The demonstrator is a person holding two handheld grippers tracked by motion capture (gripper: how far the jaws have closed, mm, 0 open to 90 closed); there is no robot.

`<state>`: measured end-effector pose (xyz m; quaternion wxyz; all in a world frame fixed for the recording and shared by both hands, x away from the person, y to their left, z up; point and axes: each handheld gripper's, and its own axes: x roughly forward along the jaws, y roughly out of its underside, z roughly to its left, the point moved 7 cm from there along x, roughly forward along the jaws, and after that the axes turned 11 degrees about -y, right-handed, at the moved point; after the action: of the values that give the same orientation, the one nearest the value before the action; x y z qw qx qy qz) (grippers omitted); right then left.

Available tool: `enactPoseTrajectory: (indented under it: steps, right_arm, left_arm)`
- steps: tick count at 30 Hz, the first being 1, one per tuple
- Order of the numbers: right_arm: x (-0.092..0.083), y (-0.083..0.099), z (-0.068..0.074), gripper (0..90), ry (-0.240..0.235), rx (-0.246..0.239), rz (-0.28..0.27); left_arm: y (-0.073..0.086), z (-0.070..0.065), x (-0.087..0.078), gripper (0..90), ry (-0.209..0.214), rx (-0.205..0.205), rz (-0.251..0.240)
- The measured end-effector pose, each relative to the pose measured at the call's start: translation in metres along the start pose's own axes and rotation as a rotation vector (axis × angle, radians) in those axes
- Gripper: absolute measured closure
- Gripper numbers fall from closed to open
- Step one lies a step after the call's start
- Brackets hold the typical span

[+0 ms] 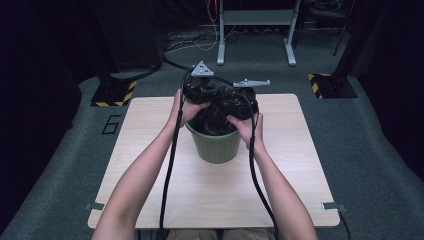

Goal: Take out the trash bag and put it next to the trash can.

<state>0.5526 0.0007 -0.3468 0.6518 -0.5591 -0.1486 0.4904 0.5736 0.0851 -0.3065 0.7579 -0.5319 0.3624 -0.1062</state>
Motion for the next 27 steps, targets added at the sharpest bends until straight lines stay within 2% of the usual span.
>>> enactPoseTrajectory:
  steps: [1, 4, 7, 8, 9, 10, 11, 13, 15, 16, 17, 18, 19, 21, 24, 25, 27]
  right_arm:
    - [-0.001, -0.001, -0.002, 90.0, 0.006, -0.002, 0.000]
    - [-0.005, -0.003, -0.006, 90.0, 0.029, 0.001, -0.001]
    - [-0.011, -0.007, -0.010, 90.0, 0.051, 0.000, -0.007]
    - [-0.013, -0.009, -0.012, 90.0, 0.057, 0.002, -0.011]
    - [-0.016, -0.012, -0.012, 90.0, 0.057, 0.004, -0.019]
    - [-0.018, -0.014, -0.012, 90.0, 0.061, 0.002, -0.023]
    - [-0.019, -0.017, -0.011, 90.0, 0.064, -0.003, -0.029]
    - [-0.022, -0.023, -0.009, 90.0, 0.066, -0.011, -0.039]
    - [-0.023, -0.026, -0.007, 90.0, 0.069, -0.016, -0.043]
    - [-0.024, -0.028, -0.005, 90.0, 0.068, -0.021, -0.048]
    - [-0.024, -0.033, -0.002, 90.0, 0.074, -0.027, -0.054]
    - [-0.024, -0.035, 0.000, 90.0, 0.070, -0.029, -0.059]
    - [-0.023, -0.037, 0.002, 90.0, 0.073, -0.035, -0.061]
    - [-0.022, -0.039, 0.006, 90.0, 0.072, -0.038, -0.066]
    - [-0.021, -0.043, 0.012, 90.0, 0.065, -0.039, -0.081]
    - [-0.021, -0.044, 0.014, 90.0, 0.058, -0.038, -0.085]
    - [-0.021, -0.044, 0.016, 90.0, 0.051, -0.038, -0.085]
  left_arm:
    - [0.001, 0.002, -0.002, 71.5, 0.006, -0.013, -0.005]
    - [0.004, 0.011, -0.009, 52.5, -0.013, -0.063, -0.013]
    - [0.010, 0.020, -0.019, 39.5, -0.021, -0.110, -0.037]
    - [0.010, 0.020, -0.019, 37.4, -0.021, -0.110, -0.037]
    - [0.016, 0.023, -0.024, 35.0, -0.022, -0.139, -0.051]
    - [0.016, 0.023, -0.024, 32.6, -0.022, -0.139, -0.051]
    - [0.022, 0.025, -0.027, 30.8, -0.017, -0.158, -0.064]
    - [0.027, 0.025, -0.028, 27.6, -0.012, -0.164, -0.065]
    - [0.035, 0.021, -0.025, 25.7, 0.009, -0.183, -0.060]
    - [0.038, 0.019, -0.024, 23.3, 0.012, -0.181, -0.053]
    - [0.047, 0.012, -0.017, 20.6, 0.017, -0.175, -0.031]
    - [0.047, 0.012, -0.017, 17.8, 0.017, -0.175, -0.031]
    - [0.052, 0.006, -0.008, 17.1, 0.015, -0.172, 0.007]
    - [0.053, 0.004, -0.004, 16.8, 0.007, -0.172, 0.018]
    - [0.056, -0.005, 0.016, 18.1, -0.012, -0.155, 0.076]
    - [0.056, -0.008, 0.019, 22.1, -0.024, -0.142, 0.095]
    - [0.053, -0.009, 0.022, 44.6, -0.034, -0.140, 0.092]
